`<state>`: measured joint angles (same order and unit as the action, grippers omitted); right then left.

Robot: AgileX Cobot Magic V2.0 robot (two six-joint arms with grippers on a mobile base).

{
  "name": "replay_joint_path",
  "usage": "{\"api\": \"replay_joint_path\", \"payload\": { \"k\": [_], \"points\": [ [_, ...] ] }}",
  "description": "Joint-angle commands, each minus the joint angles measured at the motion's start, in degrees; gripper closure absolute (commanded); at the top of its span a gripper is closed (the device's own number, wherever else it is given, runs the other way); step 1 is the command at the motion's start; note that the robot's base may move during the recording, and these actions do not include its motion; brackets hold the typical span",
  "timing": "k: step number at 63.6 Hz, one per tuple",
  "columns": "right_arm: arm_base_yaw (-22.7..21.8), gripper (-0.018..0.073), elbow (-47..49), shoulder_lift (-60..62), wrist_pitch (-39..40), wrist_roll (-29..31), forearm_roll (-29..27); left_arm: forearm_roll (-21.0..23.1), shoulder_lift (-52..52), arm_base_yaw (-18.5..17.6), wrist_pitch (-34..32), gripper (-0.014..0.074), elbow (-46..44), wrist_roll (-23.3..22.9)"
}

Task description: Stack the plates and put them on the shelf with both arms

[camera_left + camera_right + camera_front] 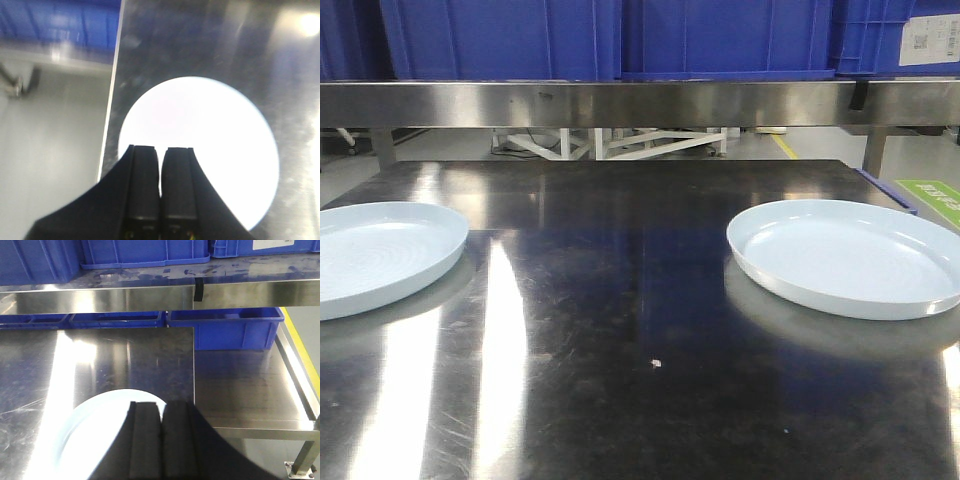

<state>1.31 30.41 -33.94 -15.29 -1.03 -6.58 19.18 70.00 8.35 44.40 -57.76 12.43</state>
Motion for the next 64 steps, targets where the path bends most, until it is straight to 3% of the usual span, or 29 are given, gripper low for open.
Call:
{"api": "replay_joint_path", "payload": {
  "k": [1,12,21,30,45,64],
  "points": [
    [-0.3,0.0528,2.2,-0.3,5.3,0.1,0.4,3.7,3.5,2.6,1.8,0.0511,-5.6,0.2],
    [-0.3,0.0528,2.2,-0.3,5.3,0.1,0.4,12.4,12.3,7.5,10.3,0.0511,-9.2,6.2],
    [-0.3,0.0528,2.2,-0.3,5.3,0.1,0.4,12.4,16.5,9.6,13.4,0.0484,-9.2,8.9],
    [-0.3,0.0528,2.2,-0.3,5.3,0.1,0.4,12.8,18.1,11.4,13.9,0.0385,-9.2,10.4],
    [-0.3,0.0528,2.2,-0.3,5.3,0.1,0.4,13.4,18.9,10.9,11.4,0.0198,-9.1,10.4],
    [-0.3,0.0528,2.2,-0.3,5.3,0.1,0.4,12.0,25.2,8.2,10.4,0.0197,-9.1,10.4]
  ]
}}
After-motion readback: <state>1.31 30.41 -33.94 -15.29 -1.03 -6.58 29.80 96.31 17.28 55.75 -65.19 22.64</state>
